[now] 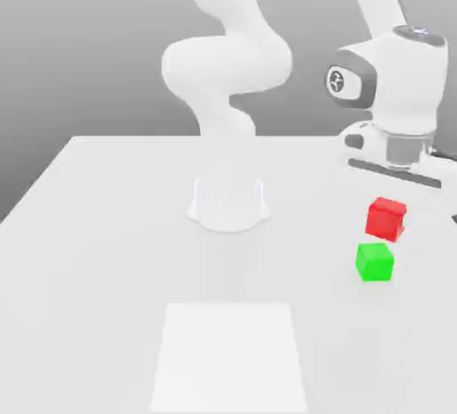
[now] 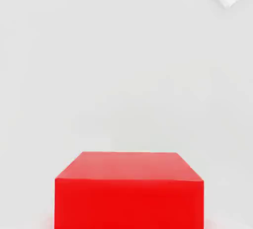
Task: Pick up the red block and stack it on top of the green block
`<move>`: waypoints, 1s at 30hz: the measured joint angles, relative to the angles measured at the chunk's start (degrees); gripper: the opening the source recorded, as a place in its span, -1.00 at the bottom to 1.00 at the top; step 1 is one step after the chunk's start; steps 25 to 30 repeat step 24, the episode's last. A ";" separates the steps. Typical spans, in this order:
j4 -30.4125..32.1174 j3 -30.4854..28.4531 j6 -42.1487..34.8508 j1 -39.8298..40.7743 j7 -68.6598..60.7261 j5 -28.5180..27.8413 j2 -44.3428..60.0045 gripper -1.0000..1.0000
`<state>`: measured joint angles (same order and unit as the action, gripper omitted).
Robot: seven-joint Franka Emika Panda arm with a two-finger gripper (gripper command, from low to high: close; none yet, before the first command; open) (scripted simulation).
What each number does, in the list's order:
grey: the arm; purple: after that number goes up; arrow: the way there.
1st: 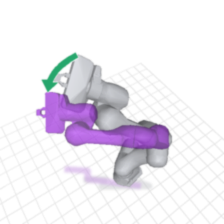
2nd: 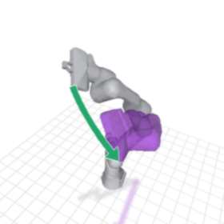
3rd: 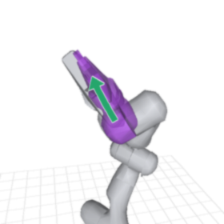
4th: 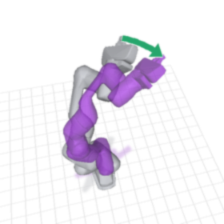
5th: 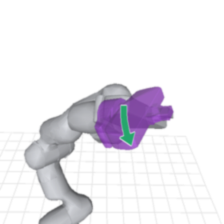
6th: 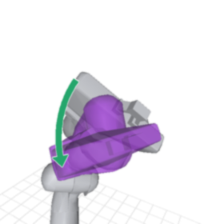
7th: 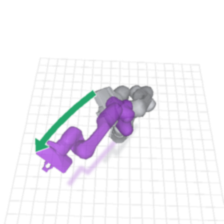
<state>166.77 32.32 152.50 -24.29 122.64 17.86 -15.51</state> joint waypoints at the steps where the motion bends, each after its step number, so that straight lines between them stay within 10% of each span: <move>1: 0.31 0.60 0.56 0.10 1.04 -0.50 0.28 -1.00; 30: 0.48 6.14 13.35 11.34 17.36 -23.39 15.30 -1.00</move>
